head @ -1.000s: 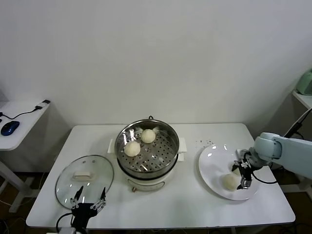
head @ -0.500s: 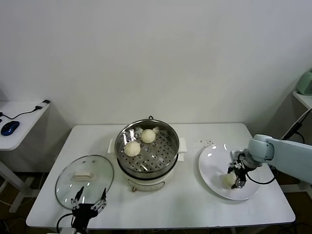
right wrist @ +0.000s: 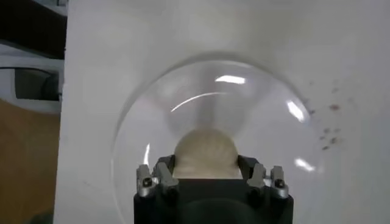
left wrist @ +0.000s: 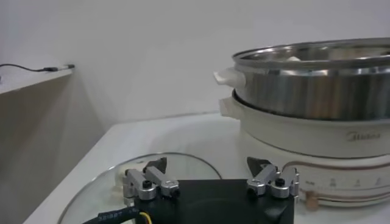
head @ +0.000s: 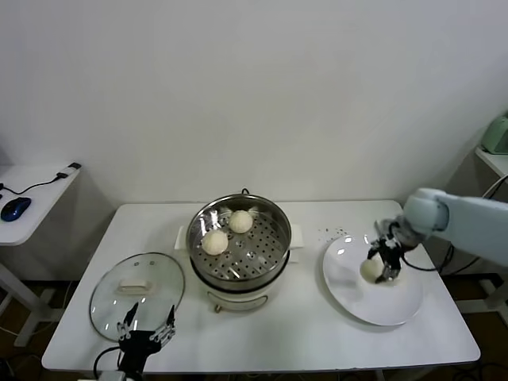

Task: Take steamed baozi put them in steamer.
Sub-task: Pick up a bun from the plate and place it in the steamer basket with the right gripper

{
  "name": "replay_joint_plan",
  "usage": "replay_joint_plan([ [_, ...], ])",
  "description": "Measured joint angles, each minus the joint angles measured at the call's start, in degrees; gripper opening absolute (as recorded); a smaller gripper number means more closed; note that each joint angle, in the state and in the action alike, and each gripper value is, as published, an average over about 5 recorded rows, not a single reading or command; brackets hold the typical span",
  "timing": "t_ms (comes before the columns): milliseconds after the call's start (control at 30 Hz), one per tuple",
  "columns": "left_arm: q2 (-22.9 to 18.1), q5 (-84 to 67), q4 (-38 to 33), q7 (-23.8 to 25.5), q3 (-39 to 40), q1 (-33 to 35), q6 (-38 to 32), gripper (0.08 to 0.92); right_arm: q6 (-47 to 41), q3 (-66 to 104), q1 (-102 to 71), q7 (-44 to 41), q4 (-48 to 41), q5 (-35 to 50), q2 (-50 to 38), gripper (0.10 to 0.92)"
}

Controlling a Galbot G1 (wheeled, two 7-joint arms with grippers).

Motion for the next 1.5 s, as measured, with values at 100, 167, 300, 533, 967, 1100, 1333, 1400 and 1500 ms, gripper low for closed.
replay_joint_plan([
  [100,0.2,-0.1,-0.2,0.0,0.0,0.0,0.0,0.823,3.3,-1.1,6.3,-2.0,0.6,1.6,3.6,0.687],
  [167,0.2,-0.1,-0.3,0.0,0.0,-0.1,0.1,0.823,5.8,-1.3,9.8,-3.2,1.4,2.3,6.2,0.687],
  [300,0.3,-0.2,-0.4,0.0,0.0,-0.3,0.2,0.823,10.9,-0.7,14.5,-4.7,4.2,3.0,11.5,0.687],
  [533,0.2,-0.2,-0.7,0.0,-0.1,-0.2,0.3,0.823,18.5,2.2,16.0,-5.1,8.3,-0.9,20.4,0.679],
  [967,0.0,-0.2,-0.9,-0.1,-0.5,0.2,0.3,0.823,26.7,5.7,8.0,-2.3,7.6,-12.8,32.8,0.679],
  [1100,0.0,-0.2,-0.9,0.0,-0.8,0.3,0.3,0.823,28.6,6.2,4.8,-1.6,5.5,-15.4,35.5,0.679],
  [1333,0.0,-0.4,-1.0,0.0,-1.0,0.5,0.2,0.823,30.9,6.6,-0.2,-0.5,1.2,-18.7,38.8,0.679],
  [1400,0.0,-0.4,-0.9,-0.1,-1.0,0.6,0.1,0.823,31.4,6.7,-1.3,-0.4,0.0,-19.3,39.4,0.679],
  [1500,-0.1,-0.4,-0.9,-0.1,-1.0,0.6,0.1,0.823,32.0,6.8,-2.8,-0.3,-1.5,-19.8,40.1,0.679],
])
